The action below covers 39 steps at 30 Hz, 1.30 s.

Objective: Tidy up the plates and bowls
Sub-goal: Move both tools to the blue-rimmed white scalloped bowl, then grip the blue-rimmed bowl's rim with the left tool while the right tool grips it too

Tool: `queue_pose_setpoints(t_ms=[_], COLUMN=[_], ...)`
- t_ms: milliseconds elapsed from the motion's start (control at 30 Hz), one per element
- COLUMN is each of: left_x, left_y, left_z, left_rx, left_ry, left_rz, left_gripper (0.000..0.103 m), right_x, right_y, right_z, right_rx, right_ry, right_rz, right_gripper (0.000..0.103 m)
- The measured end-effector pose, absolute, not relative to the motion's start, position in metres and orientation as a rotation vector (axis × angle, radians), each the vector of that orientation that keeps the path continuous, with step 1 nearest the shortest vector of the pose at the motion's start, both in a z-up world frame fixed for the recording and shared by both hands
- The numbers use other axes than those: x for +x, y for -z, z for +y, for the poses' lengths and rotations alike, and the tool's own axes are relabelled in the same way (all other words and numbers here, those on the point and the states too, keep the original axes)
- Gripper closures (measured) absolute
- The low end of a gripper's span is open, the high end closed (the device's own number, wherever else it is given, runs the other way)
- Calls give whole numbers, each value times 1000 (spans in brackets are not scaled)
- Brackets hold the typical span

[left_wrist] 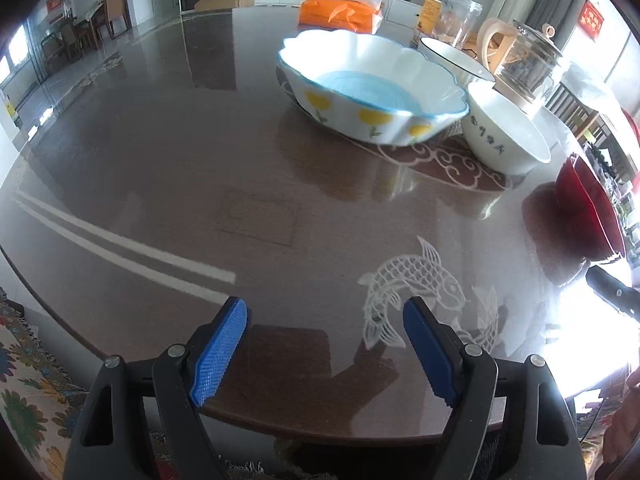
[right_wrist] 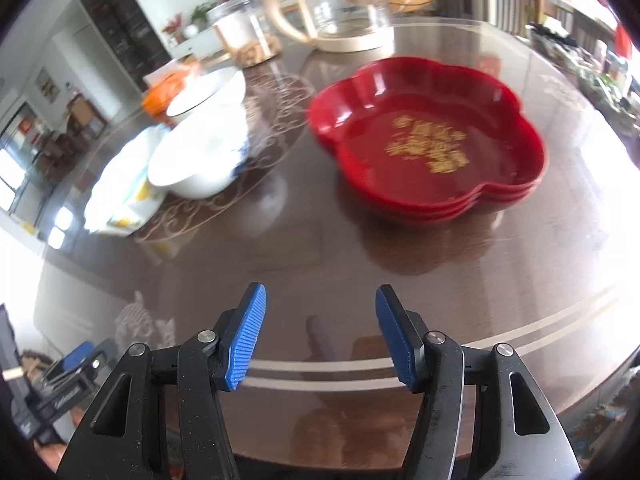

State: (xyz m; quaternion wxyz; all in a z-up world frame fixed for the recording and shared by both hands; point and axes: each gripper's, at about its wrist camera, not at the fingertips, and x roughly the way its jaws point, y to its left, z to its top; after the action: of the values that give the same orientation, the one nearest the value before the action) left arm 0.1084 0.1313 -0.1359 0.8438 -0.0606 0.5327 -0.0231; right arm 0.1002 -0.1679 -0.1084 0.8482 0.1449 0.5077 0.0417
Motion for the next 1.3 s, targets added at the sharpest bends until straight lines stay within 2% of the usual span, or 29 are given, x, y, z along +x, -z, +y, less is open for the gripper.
queue_pose_setpoints(t_ms=[100, 267, 433, 600, 700, 800, 833, 900, 967, 1000, 1300], left_x=[142, 211, 279, 306, 312, 314, 314, 311, 310, 308, 249], left_y=[114, 80, 94, 117, 126, 134, 137, 136, 137, 136, 127], left_z=[154, 187, 180, 172, 165, 161, 161, 160, 161, 161, 168], left_rx=[-181, -328, -319, -252, -232, -226, -228, -210, -233, -232, -223], left_ry=[50, 39, 59, 57, 79, 86, 89, 95, 125, 129, 116], left_rz=[1070, 962, 1050, 1126, 1153, 1174, 1179, 1150, 1145, 1143, 1118], left_gripper=[23, 23, 23, 25, 39, 57, 65, 74, 89, 89, 92], right_x=[120, 176, 224, 244, 249, 252, 253, 253, 255, 254, 235], right_y=[95, 91, 105, 125, 130, 135, 138, 142, 145, 144, 137], right_z=[-124, -74, -35, -21, -17, -15, -14, -13, -15, -18, -19], right_rx=[245, 313, 401, 423, 380, 377, 369, 354, 345, 339, 269], right_ry=[-232, -369, -380, -300, -256, -230, -221, -202, -180, -168, -217], right_rz=[1060, 1068, 1129, 1199, 1198, 1202, 1201, 1196, 1194, 1187, 1166], right_gripper=[41, 41, 41, 43, 43, 45, 46, 50, 57, 62, 69])
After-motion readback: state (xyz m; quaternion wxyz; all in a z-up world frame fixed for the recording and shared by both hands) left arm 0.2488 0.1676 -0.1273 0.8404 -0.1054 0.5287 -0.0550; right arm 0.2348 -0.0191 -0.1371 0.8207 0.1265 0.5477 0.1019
